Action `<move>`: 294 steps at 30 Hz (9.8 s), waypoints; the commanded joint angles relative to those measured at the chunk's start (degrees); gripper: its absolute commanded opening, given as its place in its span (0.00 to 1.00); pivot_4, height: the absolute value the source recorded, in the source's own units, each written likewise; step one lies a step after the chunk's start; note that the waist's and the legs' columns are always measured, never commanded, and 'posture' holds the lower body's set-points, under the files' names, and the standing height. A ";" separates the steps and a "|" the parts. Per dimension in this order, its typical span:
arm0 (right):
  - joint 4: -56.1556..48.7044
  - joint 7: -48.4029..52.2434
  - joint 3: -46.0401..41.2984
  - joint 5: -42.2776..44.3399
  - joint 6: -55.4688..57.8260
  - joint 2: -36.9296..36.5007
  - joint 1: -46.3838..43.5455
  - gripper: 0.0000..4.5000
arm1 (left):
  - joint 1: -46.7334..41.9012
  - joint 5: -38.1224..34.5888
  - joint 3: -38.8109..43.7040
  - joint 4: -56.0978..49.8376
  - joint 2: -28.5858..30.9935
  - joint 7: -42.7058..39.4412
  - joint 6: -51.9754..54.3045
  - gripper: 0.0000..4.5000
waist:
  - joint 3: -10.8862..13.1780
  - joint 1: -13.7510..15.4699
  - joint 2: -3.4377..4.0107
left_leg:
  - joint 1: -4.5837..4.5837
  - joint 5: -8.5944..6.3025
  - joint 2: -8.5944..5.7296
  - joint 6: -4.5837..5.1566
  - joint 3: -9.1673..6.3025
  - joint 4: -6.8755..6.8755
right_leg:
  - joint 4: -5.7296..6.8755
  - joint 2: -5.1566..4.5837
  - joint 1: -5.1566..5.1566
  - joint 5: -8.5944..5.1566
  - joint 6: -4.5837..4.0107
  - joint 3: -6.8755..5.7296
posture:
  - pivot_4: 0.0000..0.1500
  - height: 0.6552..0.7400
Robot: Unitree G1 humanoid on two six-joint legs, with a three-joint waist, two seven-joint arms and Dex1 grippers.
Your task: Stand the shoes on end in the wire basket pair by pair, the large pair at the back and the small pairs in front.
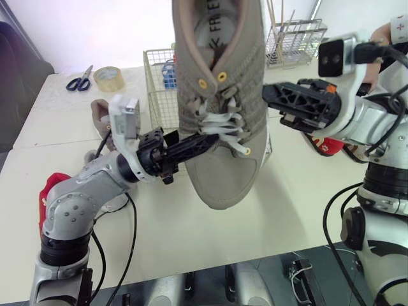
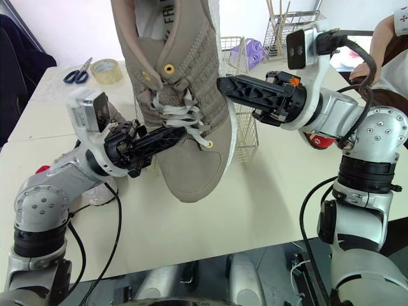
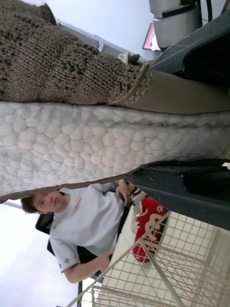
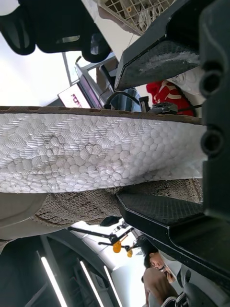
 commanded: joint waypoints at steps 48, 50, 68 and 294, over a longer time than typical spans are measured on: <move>0.74 11.80 -0.29 -15.83 -15.89 -2.20 -7.31 0.27 | 4.63 -8.75 14.77 -5.25 18.36 -0.74 7.87 0.98 | 0.04 -0.50 0.01 | -0.06 -0.04 0.00 0.03 -0.01 -0.14 | -0.27 0.01 -0.05 0.08 0.04 0.00 | 1.00 1.00; 3.95 12.89 -0.14 -17.56 -16.91 -2.98 -9.70 0.27 | 5.76 -13.72 17.78 -5.70 21.18 1.22 7.98 0.98 | 0.04 -0.45 0.02 | -0.08 -0.05 0.00 0.00 -0.01 -0.15 | -0.28 0.00 -0.08 0.09 0.02 0.00 | 1.00 1.00; 69.58 33.14 3.19 -55.07 -73.48 8.30 -39.40 0.27 | 20.09 -27.13 31.09 -11.20 30.15 8.35 5.39 0.98 | 0.09 -1.84 0.10 | -0.08 0.32 0.00 -0.69 0.03 -0.63 | -0.27 0.07 -0.34 0.14 0.04 0.03 | 1.00 1.00; -19.11 13.03 16.50 -51.43 -30.98 -8.79 0.55 1.00 | -43.21 68.63 9.73 104.98 13.59 -19.92 -16.57 0.00 | -0.58 1.50 -0.95 | -0.38 0.22 0.24 -0.45 0.11 0.39 | 0.52 -0.04 -0.45 0.64 0.25 -0.30 | 1.00 1.00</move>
